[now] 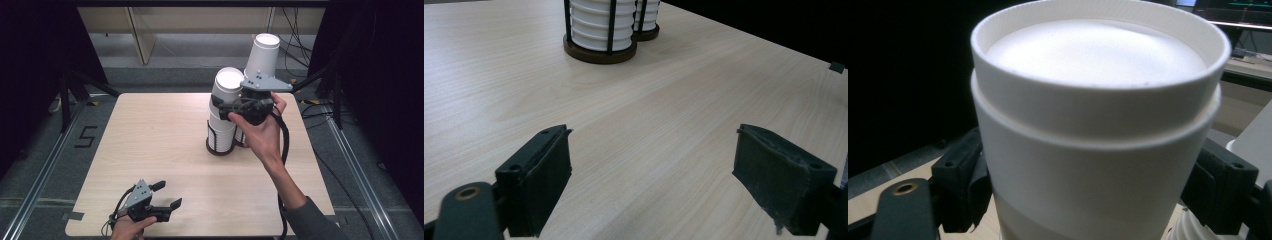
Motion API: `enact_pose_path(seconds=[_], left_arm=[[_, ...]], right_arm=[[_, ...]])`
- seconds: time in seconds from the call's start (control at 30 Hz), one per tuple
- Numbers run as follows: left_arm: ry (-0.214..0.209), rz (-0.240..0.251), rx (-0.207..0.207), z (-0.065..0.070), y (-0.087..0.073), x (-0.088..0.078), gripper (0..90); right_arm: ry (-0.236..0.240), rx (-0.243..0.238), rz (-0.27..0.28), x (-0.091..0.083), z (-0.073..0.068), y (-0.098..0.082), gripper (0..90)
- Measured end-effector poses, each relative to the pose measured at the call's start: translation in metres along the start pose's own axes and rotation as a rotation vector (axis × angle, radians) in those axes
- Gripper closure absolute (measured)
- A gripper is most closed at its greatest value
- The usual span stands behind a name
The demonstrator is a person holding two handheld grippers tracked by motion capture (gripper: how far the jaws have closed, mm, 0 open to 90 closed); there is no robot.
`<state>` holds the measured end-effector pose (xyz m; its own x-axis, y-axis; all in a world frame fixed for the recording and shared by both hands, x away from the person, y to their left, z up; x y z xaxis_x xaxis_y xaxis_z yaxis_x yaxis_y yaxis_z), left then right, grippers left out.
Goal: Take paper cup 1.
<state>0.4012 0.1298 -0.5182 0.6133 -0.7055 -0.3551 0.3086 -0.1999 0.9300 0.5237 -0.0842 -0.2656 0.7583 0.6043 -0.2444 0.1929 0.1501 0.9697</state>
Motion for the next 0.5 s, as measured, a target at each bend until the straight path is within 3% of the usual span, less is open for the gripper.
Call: enact_pose_path(seconds=[0.1,0.2,0.23,0.5], left_arm=[[0.001,0.001,0.000,0.000,0.000,0.000,14.4],[0.012,-0.007,-0.003,-0.001,-0.001,-0.001,14.4],[0.013,-0.007,-0.005,-0.001,-0.001,0.000,14.4],[0.020,-0.004,-0.011,-0.003,-0.001,-0.001,14.4]], right_arm=[[0.050,0.014,-0.018,-0.010,-0.010,-0.013,18.5],[0.061,0.013,-0.020,-0.012,-0.013,-0.021,18.5],[0.055,-0.015,-0.029,-0.014,-0.013,-0.028,18.5],[0.103,0.004,-0.051,-0.016,-0.017,-0.055,18.6]])
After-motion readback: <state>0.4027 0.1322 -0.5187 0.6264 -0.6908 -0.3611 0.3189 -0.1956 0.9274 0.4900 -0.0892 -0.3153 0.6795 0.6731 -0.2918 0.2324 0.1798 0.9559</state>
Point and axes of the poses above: each handheld gripper's, and its own axes: x roughly forward along the jaws, y roughly out of its top, z roughly to its right, the point moved 7 cm from there along x, roughly forward along the jaws, and after that the axes turned 4 degrees about x, right-handed, at the moved point
